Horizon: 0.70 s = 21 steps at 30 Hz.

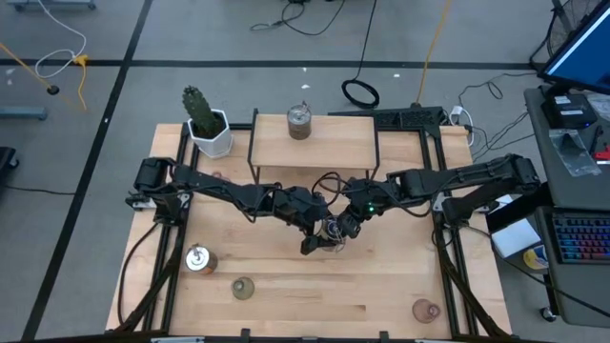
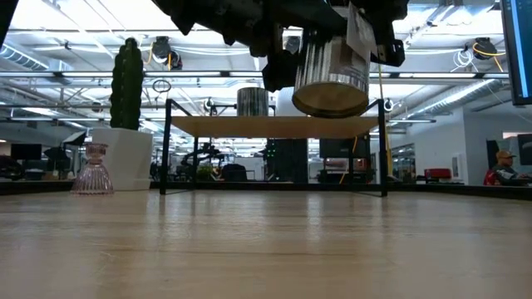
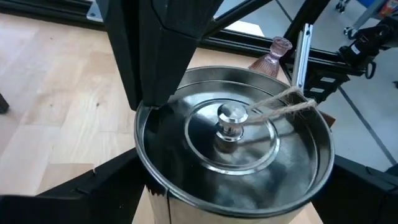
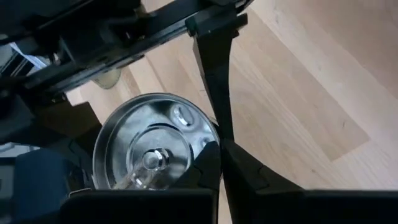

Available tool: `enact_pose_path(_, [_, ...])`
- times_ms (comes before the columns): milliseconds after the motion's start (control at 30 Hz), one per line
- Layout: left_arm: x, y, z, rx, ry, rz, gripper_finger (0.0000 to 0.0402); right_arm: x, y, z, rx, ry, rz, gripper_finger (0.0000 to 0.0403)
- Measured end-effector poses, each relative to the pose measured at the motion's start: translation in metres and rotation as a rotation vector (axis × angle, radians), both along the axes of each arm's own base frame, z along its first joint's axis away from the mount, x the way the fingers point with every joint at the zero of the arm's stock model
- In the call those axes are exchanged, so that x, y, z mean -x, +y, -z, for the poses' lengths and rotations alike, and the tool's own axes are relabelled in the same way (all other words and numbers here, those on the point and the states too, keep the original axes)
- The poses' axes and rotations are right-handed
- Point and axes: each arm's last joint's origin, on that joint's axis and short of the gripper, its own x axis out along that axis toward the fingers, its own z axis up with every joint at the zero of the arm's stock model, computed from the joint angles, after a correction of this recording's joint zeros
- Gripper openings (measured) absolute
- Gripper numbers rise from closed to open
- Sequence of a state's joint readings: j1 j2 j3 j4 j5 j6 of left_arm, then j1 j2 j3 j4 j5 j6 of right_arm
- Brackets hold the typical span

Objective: Pick & Place candle stick holders
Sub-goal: Put the right silver scented candle on the shelf

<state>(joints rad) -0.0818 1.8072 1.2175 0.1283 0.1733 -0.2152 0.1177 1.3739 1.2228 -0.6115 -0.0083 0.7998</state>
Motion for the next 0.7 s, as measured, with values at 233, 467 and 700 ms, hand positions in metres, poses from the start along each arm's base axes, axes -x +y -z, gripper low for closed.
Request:
enact_pose_path(233, [-0.0005,0.0008,-0.0005,-0.012,-0.008,-0.032,0.0357,-0.0002,-0.0004,-0.0003,-0.003,-0.002,0.014,0.0])
enact_pose_path(467, [-0.0015,0.0016,-0.0008,-0.021,-0.022,-0.056,0.0357,0.0001,-0.0004,-0.0007,-0.005,-0.004,0.017,0.0])
enact_pose_path(700, [-0.001,0.0019,-0.001,-0.016,-0.015,-0.07,0.0357,0.0,-0.0005,-0.0008,0.004,-0.006,0.007,0.0004])
